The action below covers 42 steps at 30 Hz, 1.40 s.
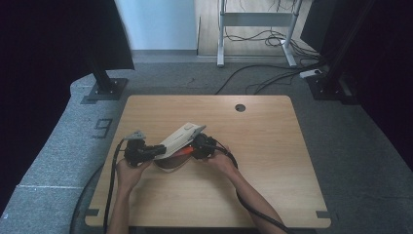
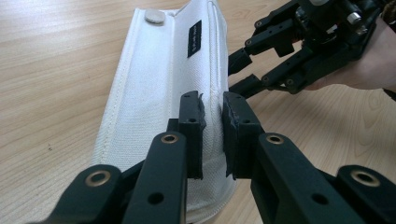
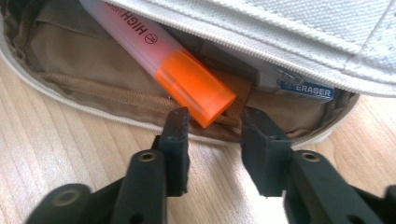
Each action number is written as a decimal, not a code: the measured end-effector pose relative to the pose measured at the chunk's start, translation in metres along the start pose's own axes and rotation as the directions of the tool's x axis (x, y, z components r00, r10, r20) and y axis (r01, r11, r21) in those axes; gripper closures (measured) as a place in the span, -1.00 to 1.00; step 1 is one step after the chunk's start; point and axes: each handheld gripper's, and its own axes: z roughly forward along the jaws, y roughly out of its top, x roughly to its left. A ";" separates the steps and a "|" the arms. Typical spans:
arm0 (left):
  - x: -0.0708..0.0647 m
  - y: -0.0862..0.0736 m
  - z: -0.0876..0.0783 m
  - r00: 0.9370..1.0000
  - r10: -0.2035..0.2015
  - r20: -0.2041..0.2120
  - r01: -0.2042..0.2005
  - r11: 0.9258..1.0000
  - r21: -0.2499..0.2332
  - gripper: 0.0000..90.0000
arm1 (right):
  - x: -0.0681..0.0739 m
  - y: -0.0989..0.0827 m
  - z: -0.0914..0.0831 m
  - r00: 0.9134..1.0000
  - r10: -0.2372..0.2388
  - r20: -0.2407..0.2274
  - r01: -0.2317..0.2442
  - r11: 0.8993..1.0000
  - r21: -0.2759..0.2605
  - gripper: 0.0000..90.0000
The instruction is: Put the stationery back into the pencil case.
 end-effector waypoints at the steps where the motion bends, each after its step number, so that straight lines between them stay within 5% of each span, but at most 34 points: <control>1: 0.000 0.000 0.000 1.000 0.000 0.001 0.000 1.000 0.001 0.75 | 0.000 0.000 0.001 1.000 0.004 0.001 -0.004 1.000 -0.001 0.40; 13: -0.006 -0.003 0.008 1.000 0.012 0.013 -0.013 0.999 0.045 0.69 | -0.004 0.000 0.004 1.000 0.021 0.007 -0.021 0.999 -0.029 0.64; 22: -0.013 -0.009 0.018 0.999 0.032 0.027 -0.034 0.995 0.091 0.62 | -0.009 -0.010 -0.012 0.999 0.042 -0.019 -0.043 0.998 -0.043 0.40; 27: -0.018 -0.016 0.031 0.997 0.072 0.007 -0.072 0.987 0.146 0.55 | -0.010 -0.016 -0.019 0.998 0.053 -0.027 -0.054 0.997 -0.049 0.26; 32: -0.020 -0.018 0.033 0.997 0.081 0.001 -0.080 0.988 0.134 0.49 | -0.012 -0.022 -0.027 0.997 0.067 -0.031 -0.069 0.996 -0.062 0.13; 42: -0.026 -0.018 0.033 0.991 0.130 -0.003 -0.129 0.984 0.124 -0.04 | -0.011 -0.026 -0.036 0.995 0.093 -0.042 -0.096 0.991 -0.093 -0.21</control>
